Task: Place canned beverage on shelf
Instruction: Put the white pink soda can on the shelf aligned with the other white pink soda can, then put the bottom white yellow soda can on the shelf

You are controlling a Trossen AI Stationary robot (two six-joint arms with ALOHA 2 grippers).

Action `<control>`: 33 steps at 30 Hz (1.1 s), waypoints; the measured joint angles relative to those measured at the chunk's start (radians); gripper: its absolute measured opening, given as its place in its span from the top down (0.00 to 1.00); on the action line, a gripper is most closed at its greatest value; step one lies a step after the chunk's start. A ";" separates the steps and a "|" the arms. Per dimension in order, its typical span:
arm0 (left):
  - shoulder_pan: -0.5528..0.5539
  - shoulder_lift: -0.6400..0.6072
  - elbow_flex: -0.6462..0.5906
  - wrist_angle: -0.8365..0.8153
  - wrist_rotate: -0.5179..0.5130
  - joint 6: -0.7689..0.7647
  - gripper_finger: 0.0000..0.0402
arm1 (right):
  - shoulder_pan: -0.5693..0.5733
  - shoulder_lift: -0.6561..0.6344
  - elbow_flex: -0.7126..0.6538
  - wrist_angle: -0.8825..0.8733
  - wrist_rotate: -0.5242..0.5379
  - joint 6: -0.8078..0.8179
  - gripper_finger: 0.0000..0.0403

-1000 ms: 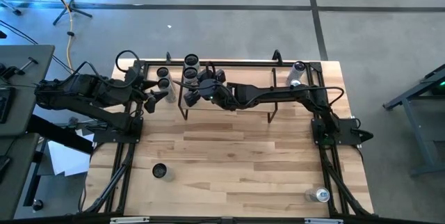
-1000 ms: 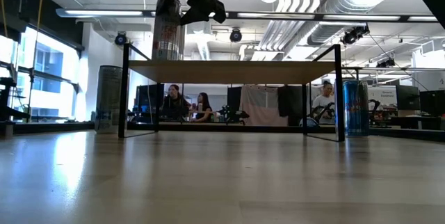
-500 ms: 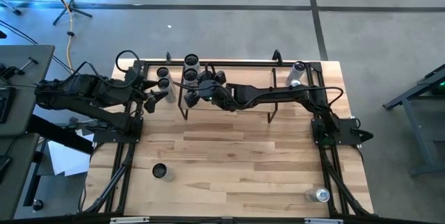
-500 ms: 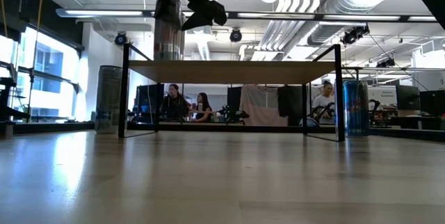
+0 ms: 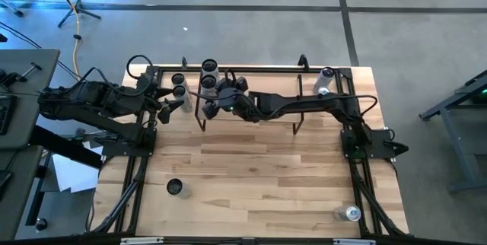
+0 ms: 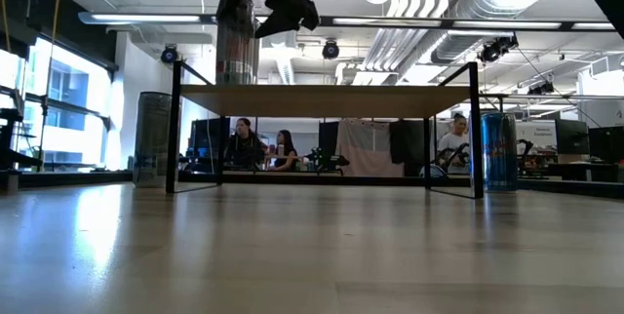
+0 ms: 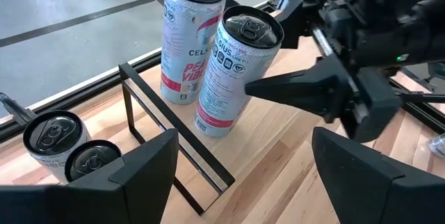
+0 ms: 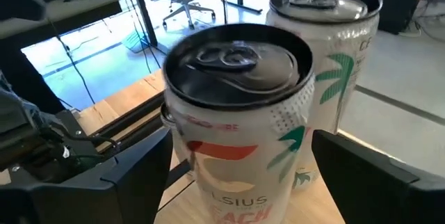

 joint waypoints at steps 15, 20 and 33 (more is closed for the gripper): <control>0.000 0.000 0.000 0.001 0.000 -0.001 0.26 | 0.026 -0.072 0.001 -0.239 -0.030 -0.010 0.18; 0.000 0.000 0.000 0.001 0.000 0.000 0.26 | 0.046 -0.097 0.001 -0.295 -0.028 -0.014 0.18; 0.000 -0.003 0.000 0.000 0.046 0.011 0.26 | 0.085 -0.136 0.001 -0.508 0.007 -0.001 0.18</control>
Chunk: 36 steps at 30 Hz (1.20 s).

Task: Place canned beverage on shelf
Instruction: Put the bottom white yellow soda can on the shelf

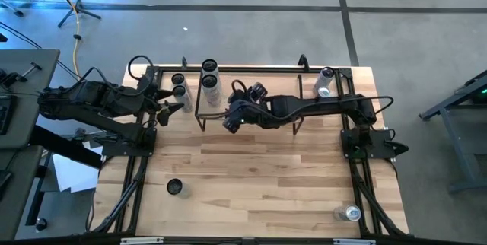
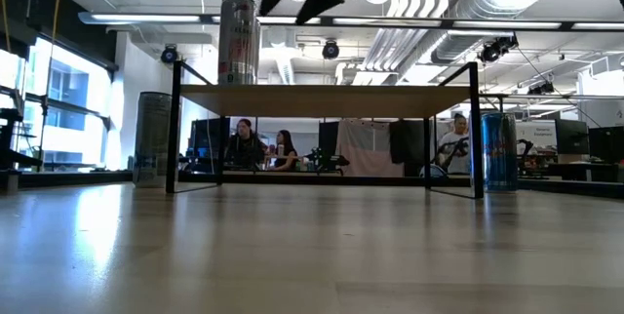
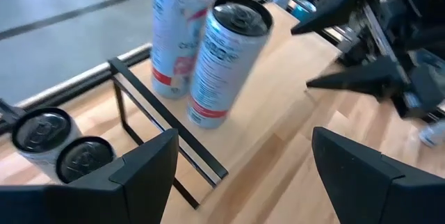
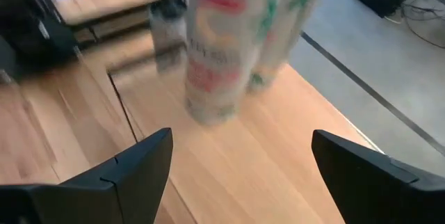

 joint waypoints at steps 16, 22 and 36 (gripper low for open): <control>-0.005 -0.005 0.000 0.057 0.134 0.126 0.26 | 0.124 -0.050 0.000 -0.543 0.234 0.423 0.18; -0.063 -0.002 -0.008 0.276 0.252 0.249 0.26 | 0.235 -0.051 -0.001 -0.796 0.258 0.786 0.18; -0.328 0.028 -0.315 0.982 0.199 0.155 0.26 | 0.423 -0.269 -0.371 -0.284 0.001 0.817 0.18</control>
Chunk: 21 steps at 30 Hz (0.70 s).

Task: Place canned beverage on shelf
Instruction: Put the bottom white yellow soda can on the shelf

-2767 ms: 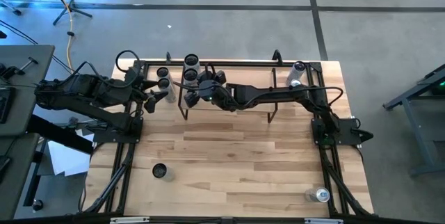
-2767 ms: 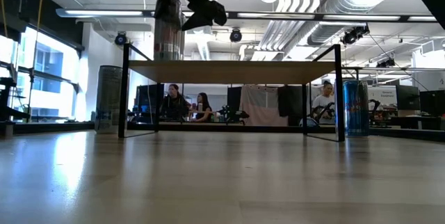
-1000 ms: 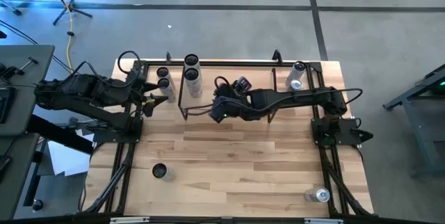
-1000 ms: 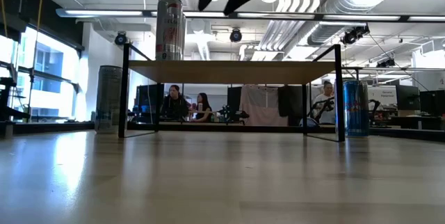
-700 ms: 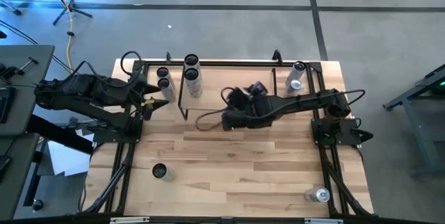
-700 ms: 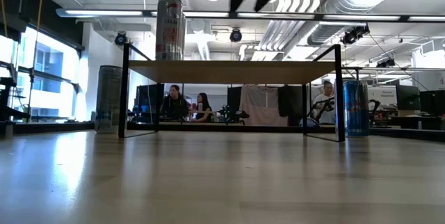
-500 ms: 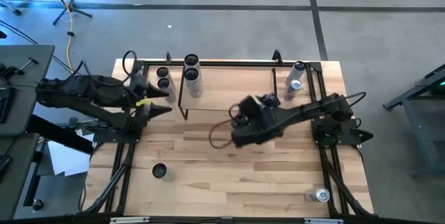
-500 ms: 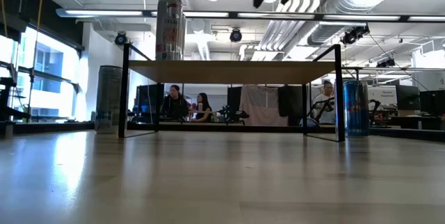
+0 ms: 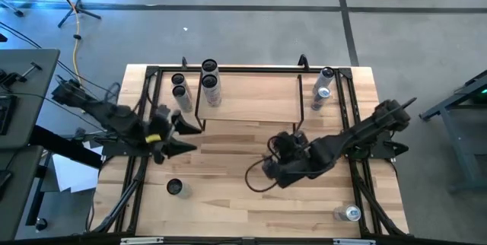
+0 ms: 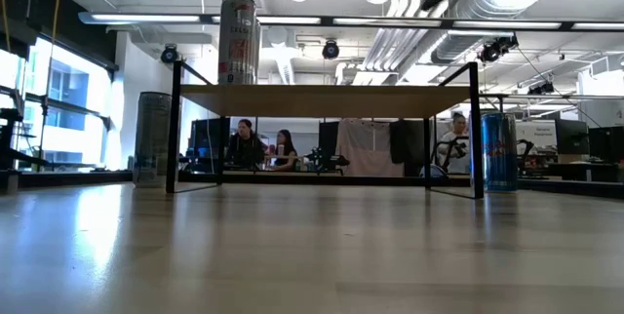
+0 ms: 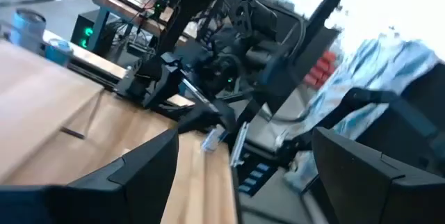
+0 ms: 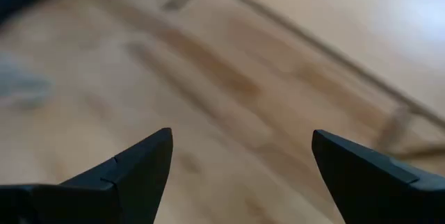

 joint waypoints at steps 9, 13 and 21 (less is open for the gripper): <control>-0.085 0.097 -0.058 0.187 -0.208 -0.148 0.26 | 0.010 -0.122 -0.083 0.248 -0.144 -0.202 0.18; -0.128 0.160 0.017 0.208 -0.192 -0.182 0.26 | 0.016 -0.126 -0.083 0.261 -0.224 -0.200 0.18; -0.290 0.330 0.447 -0.465 -0.096 -0.248 0.26 | 0.013 -0.126 -0.083 0.389 -0.229 -0.246 0.18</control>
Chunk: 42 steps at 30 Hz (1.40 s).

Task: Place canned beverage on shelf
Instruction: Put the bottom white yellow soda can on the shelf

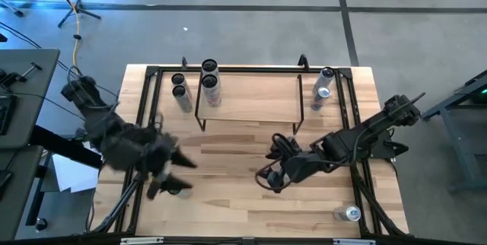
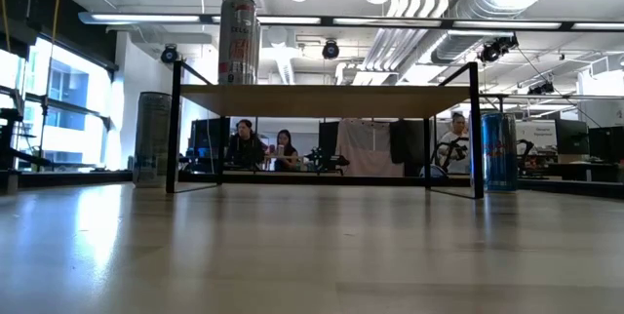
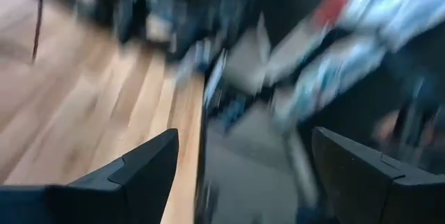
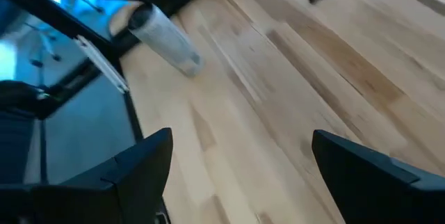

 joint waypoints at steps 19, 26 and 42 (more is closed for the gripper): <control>-0.369 0.270 0.142 -0.814 -0.053 -0.276 0.26 | -0.047 0.001 0.000 0.126 0.097 -0.012 0.18; -0.287 0.290 0.070 -0.803 0.025 -0.246 0.26 | -0.047 0.001 0.000 0.117 0.081 -0.042 0.18; -0.155 0.288 -0.038 -0.707 0.174 -0.222 0.26 | -0.047 0.001 0.000 0.047 0.080 -0.120 0.18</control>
